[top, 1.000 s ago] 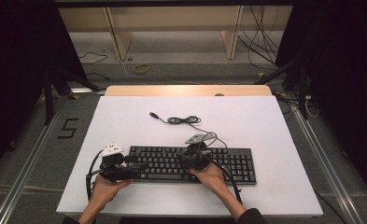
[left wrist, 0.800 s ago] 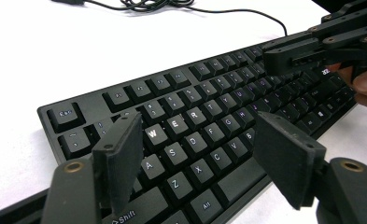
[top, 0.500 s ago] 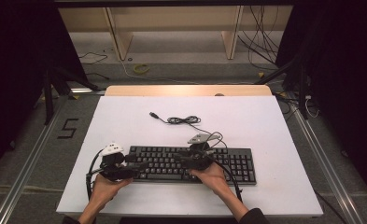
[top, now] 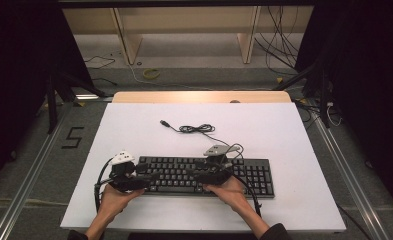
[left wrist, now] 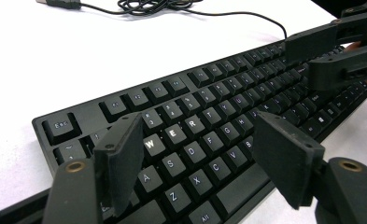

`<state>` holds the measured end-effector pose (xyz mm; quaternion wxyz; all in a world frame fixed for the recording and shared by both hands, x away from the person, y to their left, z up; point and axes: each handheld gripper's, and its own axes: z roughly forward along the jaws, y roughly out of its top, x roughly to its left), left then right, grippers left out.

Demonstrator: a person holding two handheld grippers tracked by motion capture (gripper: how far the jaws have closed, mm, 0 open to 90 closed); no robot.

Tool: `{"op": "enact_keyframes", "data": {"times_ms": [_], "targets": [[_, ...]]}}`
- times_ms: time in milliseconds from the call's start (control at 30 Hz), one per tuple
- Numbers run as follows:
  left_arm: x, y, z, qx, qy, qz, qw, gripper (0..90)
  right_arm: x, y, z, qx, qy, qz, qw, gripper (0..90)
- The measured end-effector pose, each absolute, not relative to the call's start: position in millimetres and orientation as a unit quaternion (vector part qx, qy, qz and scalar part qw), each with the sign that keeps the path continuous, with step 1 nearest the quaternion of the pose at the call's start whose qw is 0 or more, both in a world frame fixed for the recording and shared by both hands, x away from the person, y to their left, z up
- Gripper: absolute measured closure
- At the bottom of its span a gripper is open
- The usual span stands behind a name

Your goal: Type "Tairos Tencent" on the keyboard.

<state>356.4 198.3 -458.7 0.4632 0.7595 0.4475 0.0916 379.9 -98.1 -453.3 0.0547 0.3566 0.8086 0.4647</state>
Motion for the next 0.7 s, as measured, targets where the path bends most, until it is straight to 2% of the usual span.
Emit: {"op": "enact_keyframes", "data": {"times_ms": [167, 300, 533, 700], "targets": [[362.2, 195.2, -459.1, 0.761, 0.454, 0.081, 0.456, 35.9, 377.3, -101.2, -452.0, 0.358, 0.805, 0.469, 0.059, 45.9], [367.8, 189.7, -459.0, 0.766, 0.453, 0.076, 0.449, 41.3, 374.8, -104.1, -451.9, 0.362, 0.805, 0.464, 0.066, 42.0], [376.1, 179.3, -460.8, 0.787, 0.440, 0.076, 0.424, 61.3, 371.2, -110.2, -450.5, 0.364, 0.803, 0.466, 0.073, 39.0], [380.5, 173.5, -462.6, 0.799, 0.431, 0.071, 0.413, 72.4, 369.4, -115.1, -450.4, 0.364, 0.803, 0.465, 0.079, 37.6]]}}
